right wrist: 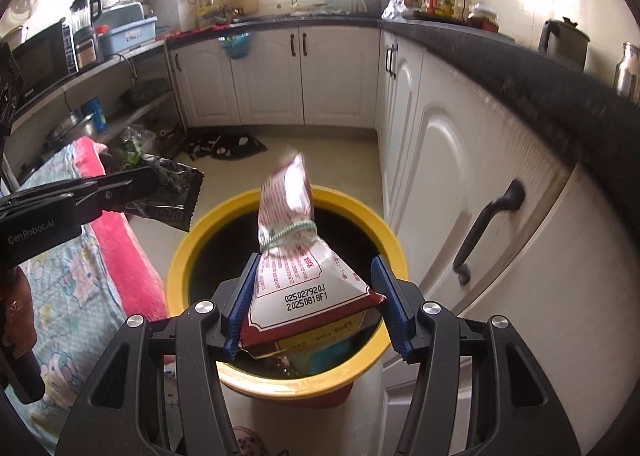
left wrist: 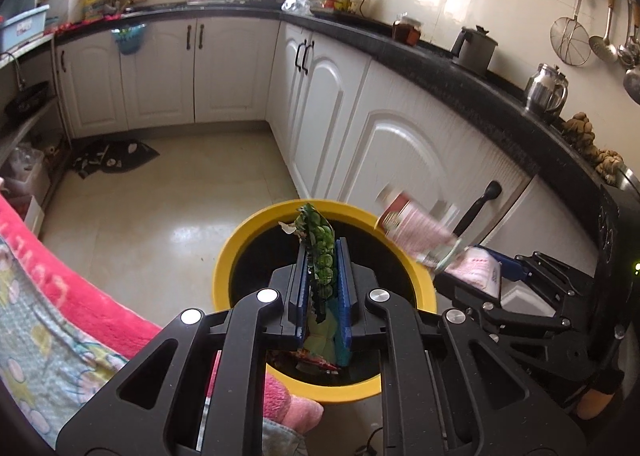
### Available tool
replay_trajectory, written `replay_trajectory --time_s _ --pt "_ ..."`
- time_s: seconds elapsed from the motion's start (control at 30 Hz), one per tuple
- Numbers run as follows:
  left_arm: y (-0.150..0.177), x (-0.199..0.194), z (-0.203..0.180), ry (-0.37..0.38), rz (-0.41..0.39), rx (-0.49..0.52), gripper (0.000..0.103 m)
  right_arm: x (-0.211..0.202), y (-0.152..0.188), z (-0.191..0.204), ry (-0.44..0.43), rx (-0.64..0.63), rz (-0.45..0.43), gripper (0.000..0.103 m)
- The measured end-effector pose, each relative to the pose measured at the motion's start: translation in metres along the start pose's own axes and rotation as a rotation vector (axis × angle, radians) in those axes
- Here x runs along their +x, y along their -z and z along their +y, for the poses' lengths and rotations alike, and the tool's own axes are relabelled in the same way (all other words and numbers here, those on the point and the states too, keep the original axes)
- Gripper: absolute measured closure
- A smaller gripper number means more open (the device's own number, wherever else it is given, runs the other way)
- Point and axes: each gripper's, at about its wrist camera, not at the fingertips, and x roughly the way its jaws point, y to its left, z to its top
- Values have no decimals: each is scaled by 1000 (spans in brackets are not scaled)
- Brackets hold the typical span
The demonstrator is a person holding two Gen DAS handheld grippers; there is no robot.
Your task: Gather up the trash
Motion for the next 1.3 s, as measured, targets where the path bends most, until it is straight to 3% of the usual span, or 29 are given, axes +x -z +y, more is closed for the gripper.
replay_trajectory --time_s 0.63,0.8,1.03,1.3 --pt "19 52 12 11 123 -48 95 51 20 -1 -25 21 119 49" --pt "21 49 15 -14 136 -52 80 55 21 -1 -25 17 133 49" --pt "20 39 22 -55 151 -46 59 54 20 -2 -19 27 130 39" --pt "19 24 31 -100 161 -44 42 44 18 -1 -8 27 112 32"
